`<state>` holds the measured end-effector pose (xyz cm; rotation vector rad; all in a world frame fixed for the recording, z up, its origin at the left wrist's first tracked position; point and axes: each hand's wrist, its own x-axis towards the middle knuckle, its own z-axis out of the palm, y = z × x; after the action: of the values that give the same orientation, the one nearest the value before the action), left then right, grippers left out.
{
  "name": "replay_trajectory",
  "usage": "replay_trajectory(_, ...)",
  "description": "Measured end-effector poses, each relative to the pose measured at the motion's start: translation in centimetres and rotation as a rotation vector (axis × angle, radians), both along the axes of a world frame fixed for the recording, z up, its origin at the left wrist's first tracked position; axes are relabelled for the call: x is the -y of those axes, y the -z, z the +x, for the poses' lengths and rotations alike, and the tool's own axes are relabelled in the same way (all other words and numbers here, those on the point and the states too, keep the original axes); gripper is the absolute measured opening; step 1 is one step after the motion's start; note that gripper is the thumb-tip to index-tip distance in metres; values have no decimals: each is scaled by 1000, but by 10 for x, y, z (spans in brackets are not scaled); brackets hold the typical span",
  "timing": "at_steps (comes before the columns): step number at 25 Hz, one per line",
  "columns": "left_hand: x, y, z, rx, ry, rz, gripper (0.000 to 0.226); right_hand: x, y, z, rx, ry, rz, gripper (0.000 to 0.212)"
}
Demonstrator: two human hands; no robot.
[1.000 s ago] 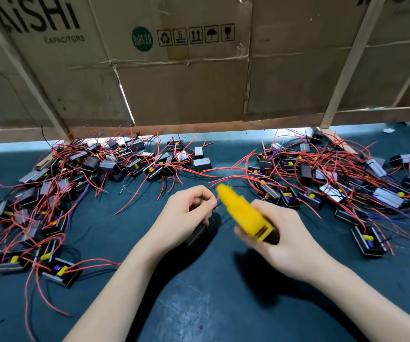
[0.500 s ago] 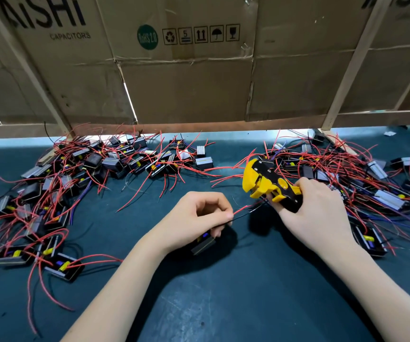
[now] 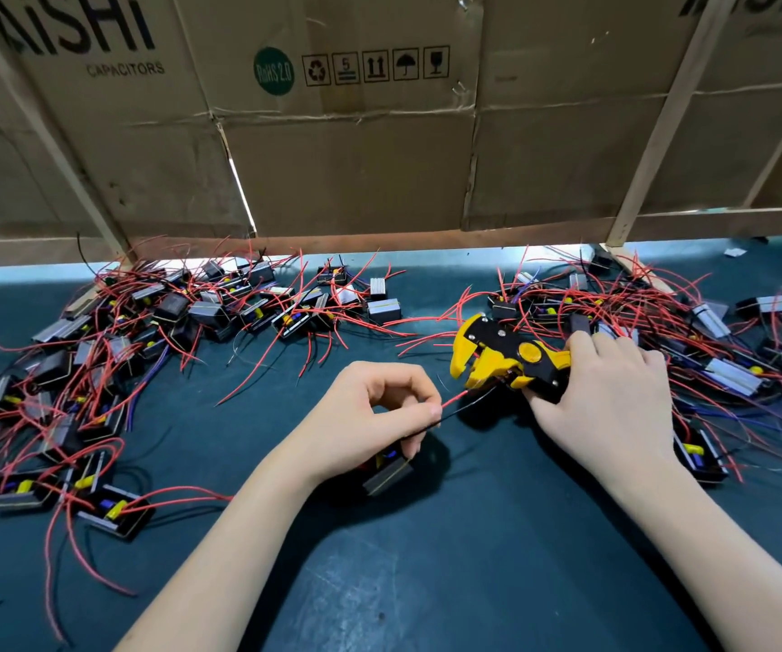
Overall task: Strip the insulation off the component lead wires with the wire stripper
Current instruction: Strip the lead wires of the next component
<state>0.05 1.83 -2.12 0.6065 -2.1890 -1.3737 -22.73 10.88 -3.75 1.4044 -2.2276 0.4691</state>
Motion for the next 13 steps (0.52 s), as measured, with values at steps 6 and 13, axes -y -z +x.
replay_trajectory(6,-1,2,-2,15,-60,-18,15,0,0,3,-23,-24,0,51)
replay_trajectory(13,0,4,-3,32,-76,-16,15,-2,-2,2,-46,-49,12,43)
